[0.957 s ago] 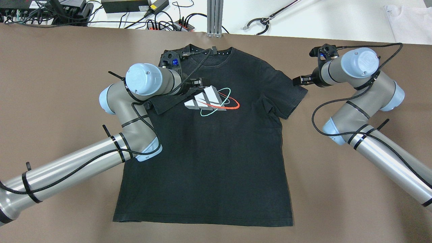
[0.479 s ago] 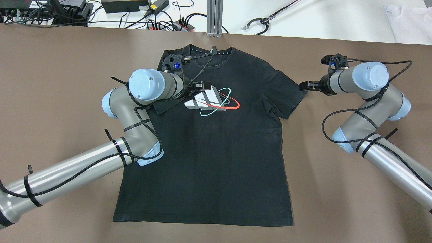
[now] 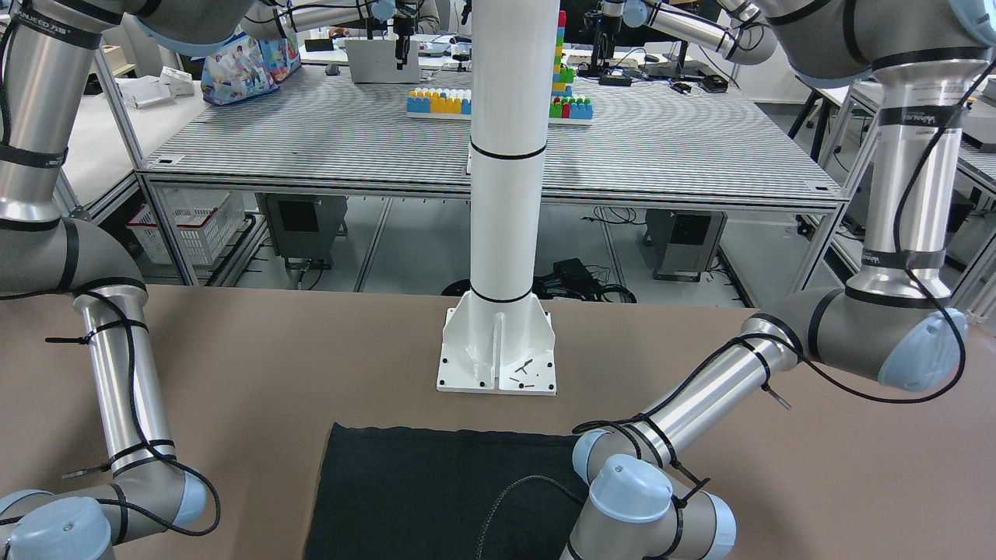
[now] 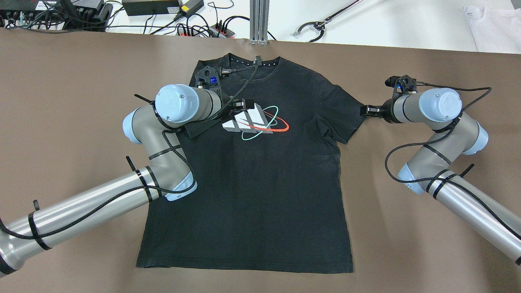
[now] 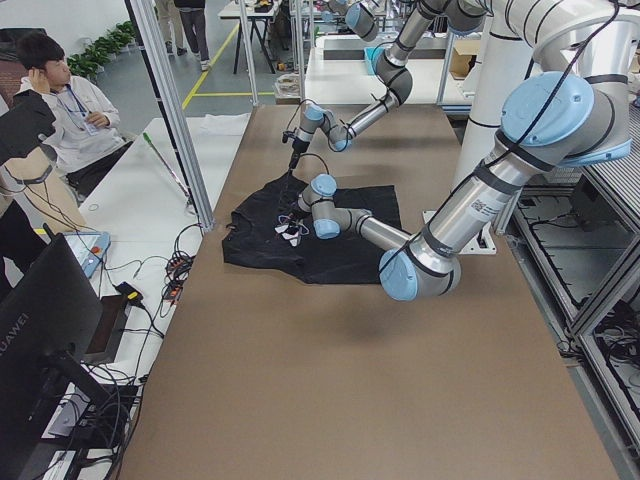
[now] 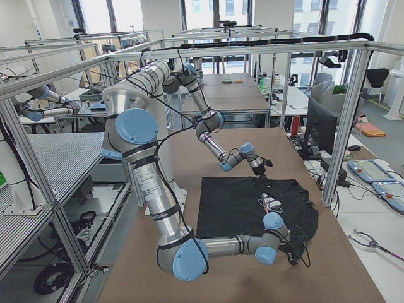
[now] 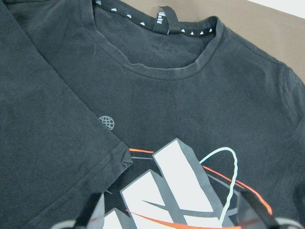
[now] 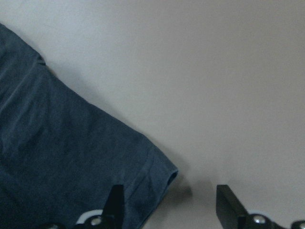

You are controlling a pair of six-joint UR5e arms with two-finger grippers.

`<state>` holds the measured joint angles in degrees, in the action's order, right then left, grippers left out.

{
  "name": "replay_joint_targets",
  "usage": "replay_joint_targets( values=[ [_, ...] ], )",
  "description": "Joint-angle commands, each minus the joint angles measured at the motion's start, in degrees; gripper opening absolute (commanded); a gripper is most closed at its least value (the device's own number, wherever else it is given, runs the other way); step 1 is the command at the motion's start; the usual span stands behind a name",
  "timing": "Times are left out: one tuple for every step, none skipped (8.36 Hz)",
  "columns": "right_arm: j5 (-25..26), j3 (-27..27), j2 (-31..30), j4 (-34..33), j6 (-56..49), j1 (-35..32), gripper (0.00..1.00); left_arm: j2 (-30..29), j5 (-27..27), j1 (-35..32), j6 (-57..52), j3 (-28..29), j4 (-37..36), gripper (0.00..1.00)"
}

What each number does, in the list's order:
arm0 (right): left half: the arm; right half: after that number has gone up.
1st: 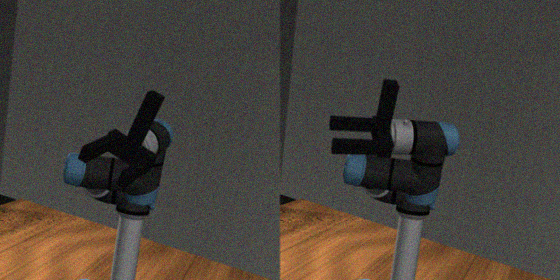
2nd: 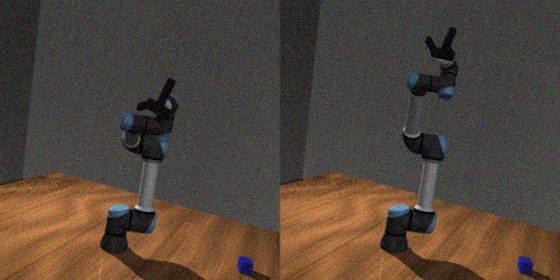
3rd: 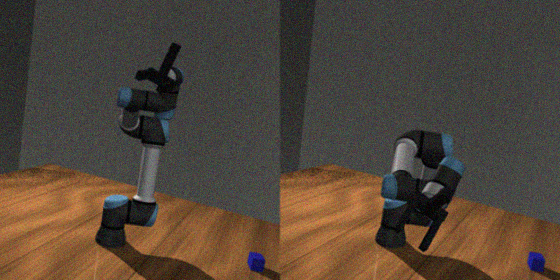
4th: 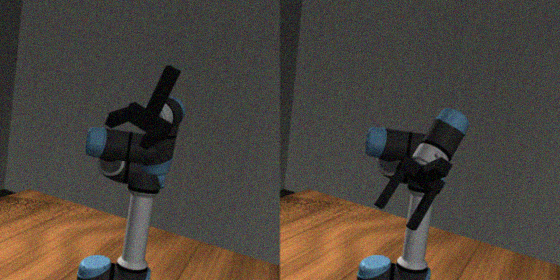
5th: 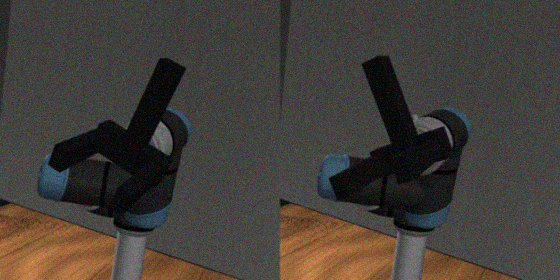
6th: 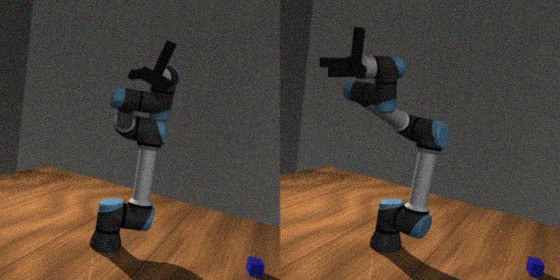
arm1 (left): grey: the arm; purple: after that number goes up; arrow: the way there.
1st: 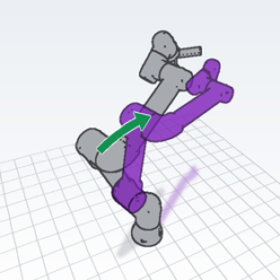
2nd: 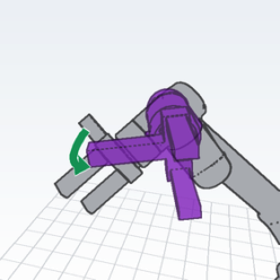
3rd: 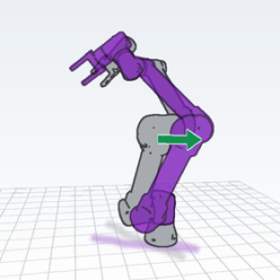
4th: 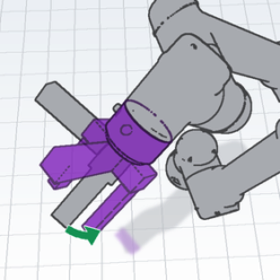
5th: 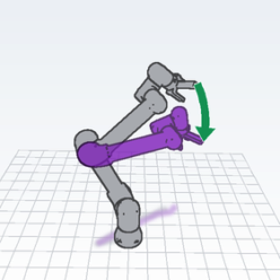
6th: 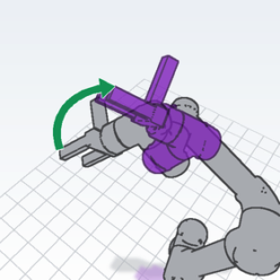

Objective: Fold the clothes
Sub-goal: 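Grasp the sleeve nearest the right gripper and fold it onto the shirt's center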

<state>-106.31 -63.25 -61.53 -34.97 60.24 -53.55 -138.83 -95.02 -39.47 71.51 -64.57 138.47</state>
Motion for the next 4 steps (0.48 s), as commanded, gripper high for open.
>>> replay_joint_targets(
  values=[
    [1.1,0.6,0.4,0.1,0.5,0.7,0.64,0.1,0.0,0.0,-0.1,0.1,0.0,1.00],
    [1.1,0.6,0.4,0.1,0.6,0.7,0.57,0.5,0.0,0.0,-0.2,0.0,0.1,1.00],
    [1.0,0.6,0.5,0.0,0.6,0.7,0.45,0.5,0.0,0.0,-0.1,0.1,0.2,1.00],
    [1.1,0.6,1.0,0.0,0.6,0.7,0.32,0.5,0.0,0.0,-0.2,0.1,0.2,1.00]
  ],
)
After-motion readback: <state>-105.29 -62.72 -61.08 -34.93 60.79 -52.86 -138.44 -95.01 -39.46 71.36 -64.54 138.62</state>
